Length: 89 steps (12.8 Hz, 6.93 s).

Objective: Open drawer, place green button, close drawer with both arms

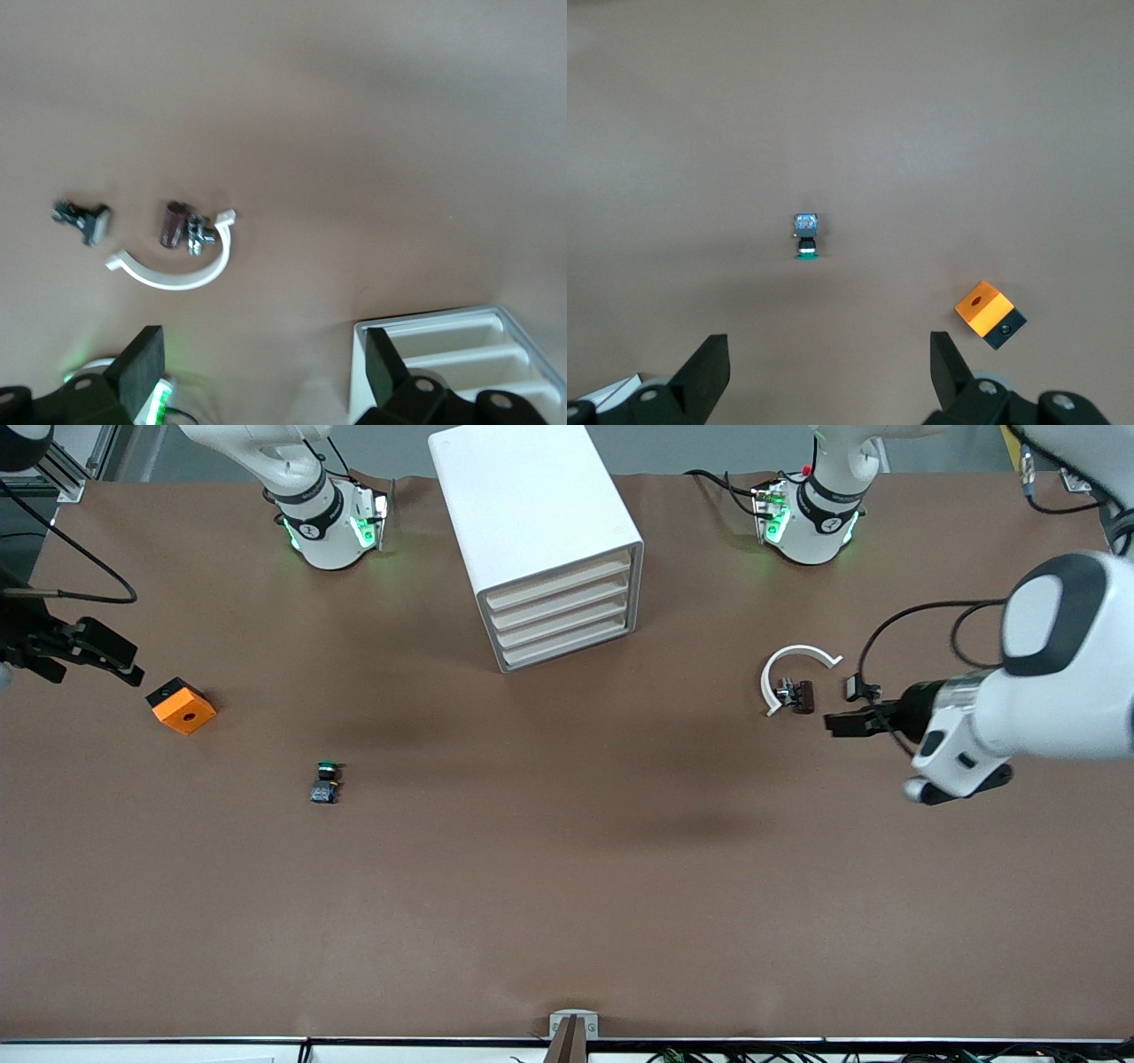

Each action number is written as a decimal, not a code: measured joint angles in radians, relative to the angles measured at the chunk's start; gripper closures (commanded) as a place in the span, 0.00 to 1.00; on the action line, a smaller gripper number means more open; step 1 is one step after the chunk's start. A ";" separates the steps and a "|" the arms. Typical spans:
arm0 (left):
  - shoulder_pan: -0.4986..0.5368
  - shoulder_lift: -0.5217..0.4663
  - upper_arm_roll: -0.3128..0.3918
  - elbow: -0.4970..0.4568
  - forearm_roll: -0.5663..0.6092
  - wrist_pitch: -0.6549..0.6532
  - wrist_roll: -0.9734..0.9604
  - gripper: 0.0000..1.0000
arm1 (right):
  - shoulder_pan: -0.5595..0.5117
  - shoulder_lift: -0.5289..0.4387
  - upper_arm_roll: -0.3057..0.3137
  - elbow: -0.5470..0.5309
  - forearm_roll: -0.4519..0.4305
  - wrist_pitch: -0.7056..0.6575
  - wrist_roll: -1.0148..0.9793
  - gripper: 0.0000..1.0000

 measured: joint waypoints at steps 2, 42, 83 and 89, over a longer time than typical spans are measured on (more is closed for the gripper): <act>-0.040 0.057 -0.002 0.008 0.000 0.005 -0.130 0.00 | 0.001 0.044 0.000 -0.017 -0.001 -0.012 -0.002 0.00; -0.492 0.566 -0.006 0.028 -0.634 -0.043 -1.764 0.43 | 0.117 0.561 0.002 -0.346 -0.006 0.766 0.025 0.66; -0.361 0.377 0.471 0.229 -0.473 0.087 -1.195 0.00 | 0.802 0.468 0.024 -0.107 0.255 0.452 1.665 0.74; -0.366 0.272 0.476 0.218 -0.241 0.031 -0.698 0.00 | 0.828 0.514 0.024 -0.108 0.255 0.517 1.671 0.73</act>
